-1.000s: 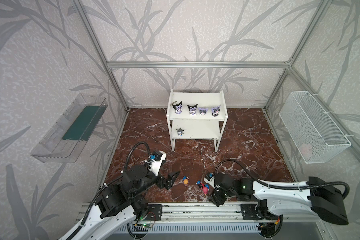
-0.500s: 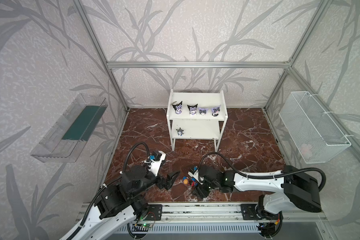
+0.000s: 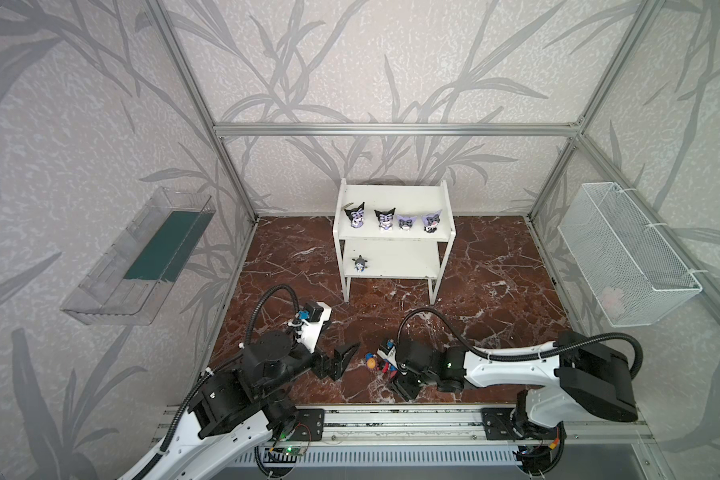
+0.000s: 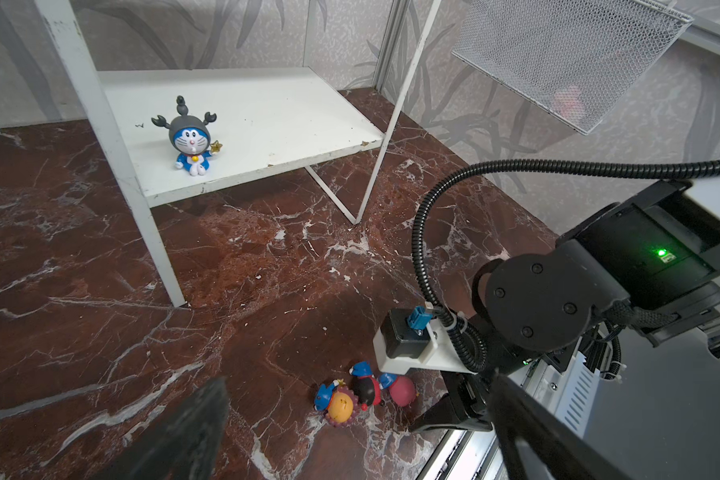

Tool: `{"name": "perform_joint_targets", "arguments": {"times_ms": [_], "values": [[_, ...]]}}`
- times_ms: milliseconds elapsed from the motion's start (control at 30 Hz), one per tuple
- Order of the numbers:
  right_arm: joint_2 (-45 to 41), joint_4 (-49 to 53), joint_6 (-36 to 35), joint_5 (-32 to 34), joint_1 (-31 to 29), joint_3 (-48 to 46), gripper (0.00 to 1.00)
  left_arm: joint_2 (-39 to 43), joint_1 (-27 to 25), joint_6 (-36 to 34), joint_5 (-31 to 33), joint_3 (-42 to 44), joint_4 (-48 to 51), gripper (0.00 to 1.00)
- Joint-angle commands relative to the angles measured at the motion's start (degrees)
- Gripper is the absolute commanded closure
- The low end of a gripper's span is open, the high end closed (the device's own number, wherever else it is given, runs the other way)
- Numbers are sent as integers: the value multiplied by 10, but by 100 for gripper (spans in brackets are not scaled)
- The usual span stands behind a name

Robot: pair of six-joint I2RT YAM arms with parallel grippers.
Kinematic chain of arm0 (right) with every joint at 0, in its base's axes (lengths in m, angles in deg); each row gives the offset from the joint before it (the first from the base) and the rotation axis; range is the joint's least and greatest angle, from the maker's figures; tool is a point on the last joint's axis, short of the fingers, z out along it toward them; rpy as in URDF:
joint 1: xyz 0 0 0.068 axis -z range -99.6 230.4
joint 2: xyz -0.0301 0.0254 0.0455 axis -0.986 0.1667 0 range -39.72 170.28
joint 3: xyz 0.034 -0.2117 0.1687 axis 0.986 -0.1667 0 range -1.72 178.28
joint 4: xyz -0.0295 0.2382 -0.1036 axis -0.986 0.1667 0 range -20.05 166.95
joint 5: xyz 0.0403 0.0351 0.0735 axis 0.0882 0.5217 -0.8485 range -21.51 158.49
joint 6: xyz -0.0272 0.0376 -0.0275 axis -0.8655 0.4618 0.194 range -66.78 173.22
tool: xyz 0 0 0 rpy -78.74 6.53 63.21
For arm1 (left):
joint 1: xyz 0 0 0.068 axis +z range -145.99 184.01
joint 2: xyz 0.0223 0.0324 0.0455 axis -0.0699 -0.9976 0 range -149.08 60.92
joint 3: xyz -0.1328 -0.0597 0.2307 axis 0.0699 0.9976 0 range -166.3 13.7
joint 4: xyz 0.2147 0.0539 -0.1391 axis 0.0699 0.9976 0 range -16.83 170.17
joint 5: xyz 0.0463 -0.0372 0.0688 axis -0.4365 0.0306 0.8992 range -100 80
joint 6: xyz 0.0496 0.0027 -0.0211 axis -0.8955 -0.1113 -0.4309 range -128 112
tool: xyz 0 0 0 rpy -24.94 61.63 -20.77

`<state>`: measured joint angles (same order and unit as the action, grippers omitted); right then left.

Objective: Place and organize the plastic toys onto the shelf
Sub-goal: 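Lower the right gripper over the pink duck figure in the pile, then close the right gripper on the pink duck while the left gripper swings toward it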

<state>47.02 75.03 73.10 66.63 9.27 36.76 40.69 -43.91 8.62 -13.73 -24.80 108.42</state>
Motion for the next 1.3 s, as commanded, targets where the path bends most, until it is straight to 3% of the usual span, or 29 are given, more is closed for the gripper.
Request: {"name": "perform_joint_targets", "arguments": {"times_ms": [0, 333, 467, 733, 933, 1100, 1267], "values": [[10, 21, 0, 50, -13, 5, 43, 2, -1, -3, -1, 4, -5, 0], [-5, 45, -18, 91, -16, 3, 67, -6, -1, -4, -3, 4, -6, 0], [-25, 49, -52, 48, 6, -5, 72, -21, -1, -11, -22, 5, -12, 0], [-111, 124, -113, -141, 120, -5, 75, -85, -2, -36, -90, 18, -57, 0], [-117, 238, -135, -241, 184, 34, 76, -109, -49, -78, -67, 48, -137, 0], [-116, 265, -127, -234, 186, 44, 75, -175, -126, -121, 20, 48, -152, 0], [-108, 181, -94, -228, 186, 1, 71, -196, -138, -104, 23, 72, -202, 0]]}}
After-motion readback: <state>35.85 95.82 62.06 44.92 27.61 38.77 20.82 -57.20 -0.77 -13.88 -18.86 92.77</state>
